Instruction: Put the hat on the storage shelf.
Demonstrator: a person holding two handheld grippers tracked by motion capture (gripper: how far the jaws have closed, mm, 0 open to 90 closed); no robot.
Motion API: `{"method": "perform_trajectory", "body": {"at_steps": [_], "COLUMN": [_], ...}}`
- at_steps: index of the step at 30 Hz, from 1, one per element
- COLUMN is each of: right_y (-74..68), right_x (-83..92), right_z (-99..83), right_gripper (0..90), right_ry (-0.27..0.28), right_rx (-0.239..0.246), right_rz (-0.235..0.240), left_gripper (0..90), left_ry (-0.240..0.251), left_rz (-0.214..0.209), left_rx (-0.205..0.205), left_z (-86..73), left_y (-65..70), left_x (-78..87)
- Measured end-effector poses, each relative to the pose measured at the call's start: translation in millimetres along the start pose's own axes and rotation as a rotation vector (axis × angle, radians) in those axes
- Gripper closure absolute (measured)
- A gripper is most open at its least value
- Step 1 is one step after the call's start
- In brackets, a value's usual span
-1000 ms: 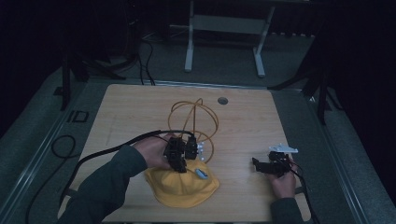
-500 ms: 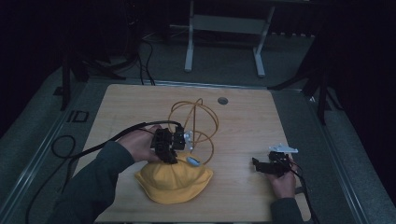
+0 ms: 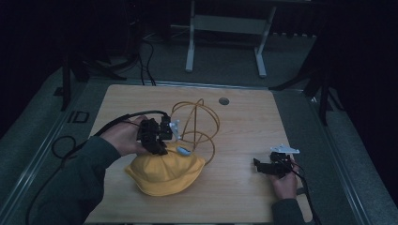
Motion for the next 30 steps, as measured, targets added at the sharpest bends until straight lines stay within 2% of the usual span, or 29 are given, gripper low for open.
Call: {"method": "perform_trajectory", "body": {"at_steps": [10, 15, 30], "right_y": [0.0, 0.0, 0.1], "right_x": [0.0, 0.0, 0.0], "right_z": [0.0, 0.0, 0.1], "right_gripper": [10.9, 10.9, 10.9], "right_ry": [0.0, 0.0, 0.001], "right_rx": [0.0, 0.0, 0.001], "right_rz": [0.0, 0.0, -0.001], "left_gripper": [80.7, 80.7, 80.7], "left_ry": [0.023, 0.03, 0.033], "left_rz": [0.014, 0.034, 0.063], "left_rx": [0.05, 0.074, 0.16], "left_z": [-15.8, -23.9, -50.9], "left_y": [-9.5, -18.4, -34.7], "left_x": [12.3, 21.6, 33.1]}}
Point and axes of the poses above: each handheld gripper's, and its own axes: x roughly backward along the jaws, z roughly out of its top, y roughly to its right, the point moved 9 cm from there along -x, roughly forward along the jaws, and after that the axes turned 4 degrees about x, right-handed, at the moved point
